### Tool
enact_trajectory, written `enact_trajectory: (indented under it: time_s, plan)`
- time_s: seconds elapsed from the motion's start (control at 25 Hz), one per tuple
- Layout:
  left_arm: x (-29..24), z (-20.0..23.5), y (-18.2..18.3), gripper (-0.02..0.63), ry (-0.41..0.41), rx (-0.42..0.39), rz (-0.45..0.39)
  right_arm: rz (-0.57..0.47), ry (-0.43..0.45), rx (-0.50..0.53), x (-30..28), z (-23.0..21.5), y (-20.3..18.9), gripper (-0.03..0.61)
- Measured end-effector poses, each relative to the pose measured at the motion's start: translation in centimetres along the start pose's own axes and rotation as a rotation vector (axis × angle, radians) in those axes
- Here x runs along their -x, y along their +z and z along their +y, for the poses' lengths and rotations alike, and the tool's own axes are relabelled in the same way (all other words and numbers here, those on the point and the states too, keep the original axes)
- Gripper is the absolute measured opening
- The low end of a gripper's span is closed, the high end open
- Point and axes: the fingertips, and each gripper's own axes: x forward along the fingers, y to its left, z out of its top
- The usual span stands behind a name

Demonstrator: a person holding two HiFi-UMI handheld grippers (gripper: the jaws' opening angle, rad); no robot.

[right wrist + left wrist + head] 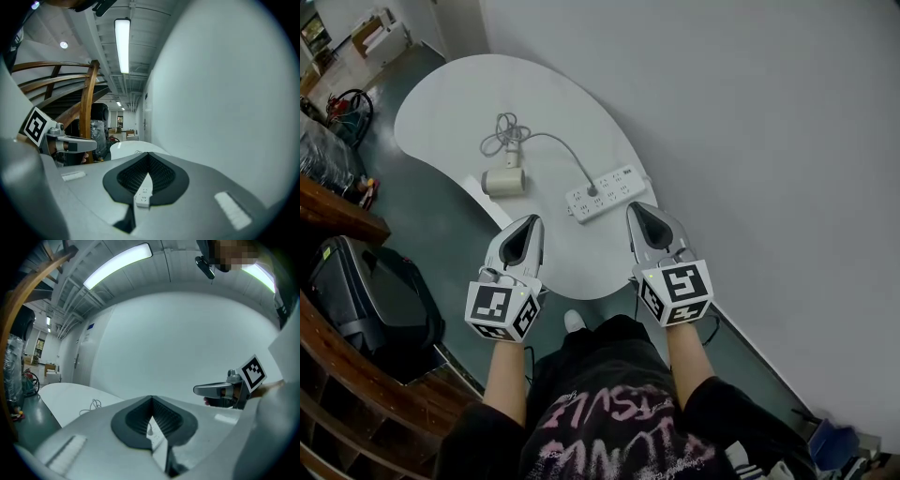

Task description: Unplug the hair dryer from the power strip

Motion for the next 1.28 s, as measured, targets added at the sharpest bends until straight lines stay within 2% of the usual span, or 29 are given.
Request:
enact_trajectory:
  time_s: [0.4,0.92,1.28]
  plan:
    - [-2.0,-0.2,0.3,0.002,-0.032,-0.015,0.006,0.001,0.0,-0.008,-1.1,-0.8,-0.2,0.014]
    - [-5.2,-1.6,1.9,0.002,-0.008,-0.059,-0.003,-0.034,0.045,-0.023,-2.1,-4.1,1.3,0.014]
    - [-7.7,-3.3,1.5,0.002,-0.016,-0.064,0.014,-0.016,0.063,-0.039,-2.2,-6.1,0.3,0.014]
